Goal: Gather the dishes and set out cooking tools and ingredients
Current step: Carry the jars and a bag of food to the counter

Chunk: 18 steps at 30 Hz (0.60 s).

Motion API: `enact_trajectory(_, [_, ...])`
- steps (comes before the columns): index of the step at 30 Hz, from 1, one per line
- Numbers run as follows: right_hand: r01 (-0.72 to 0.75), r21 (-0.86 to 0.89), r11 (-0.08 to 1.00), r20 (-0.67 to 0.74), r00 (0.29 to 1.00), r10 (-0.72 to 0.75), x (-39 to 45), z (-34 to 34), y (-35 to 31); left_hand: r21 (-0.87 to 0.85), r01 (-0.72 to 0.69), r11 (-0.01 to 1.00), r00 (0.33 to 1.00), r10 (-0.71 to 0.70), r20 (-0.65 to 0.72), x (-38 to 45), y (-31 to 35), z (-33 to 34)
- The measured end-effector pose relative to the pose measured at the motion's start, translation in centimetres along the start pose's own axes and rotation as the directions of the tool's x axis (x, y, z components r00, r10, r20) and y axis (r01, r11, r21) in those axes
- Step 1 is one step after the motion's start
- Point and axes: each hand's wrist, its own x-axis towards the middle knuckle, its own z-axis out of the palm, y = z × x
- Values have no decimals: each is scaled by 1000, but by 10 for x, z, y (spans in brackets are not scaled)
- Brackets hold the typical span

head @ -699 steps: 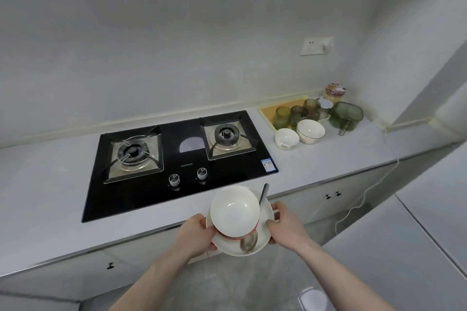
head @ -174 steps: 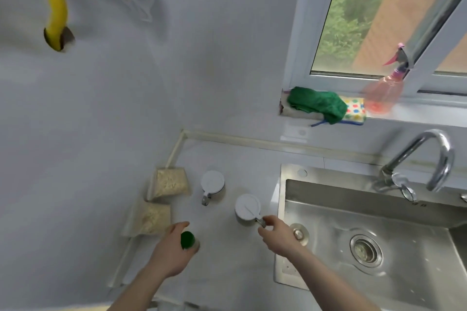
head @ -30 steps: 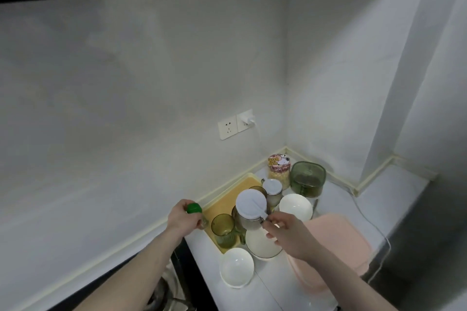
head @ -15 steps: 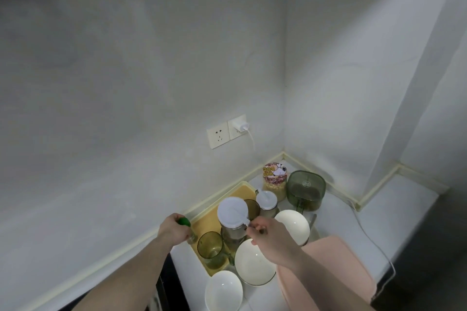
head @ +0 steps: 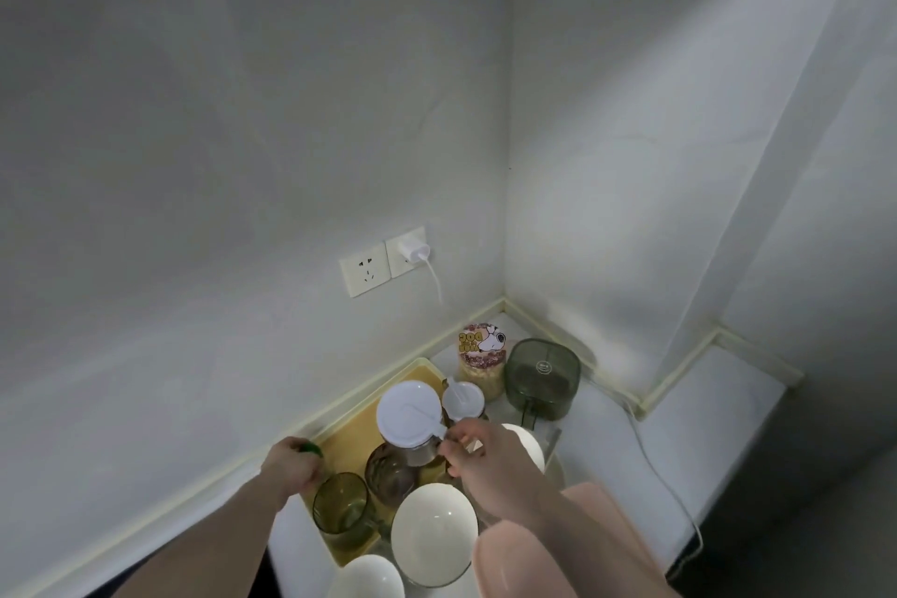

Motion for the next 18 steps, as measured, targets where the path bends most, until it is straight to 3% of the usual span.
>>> enact_trajectory(10, [21,36,999,98,995,-24,40,8,-1,120,39,992,996,-48,76,-13,16,-14])
enact_trajectory(18, [31,-24,999,283,959,-23,119,53,-20,227,-153,962,988,150,29,-62,26,-62])
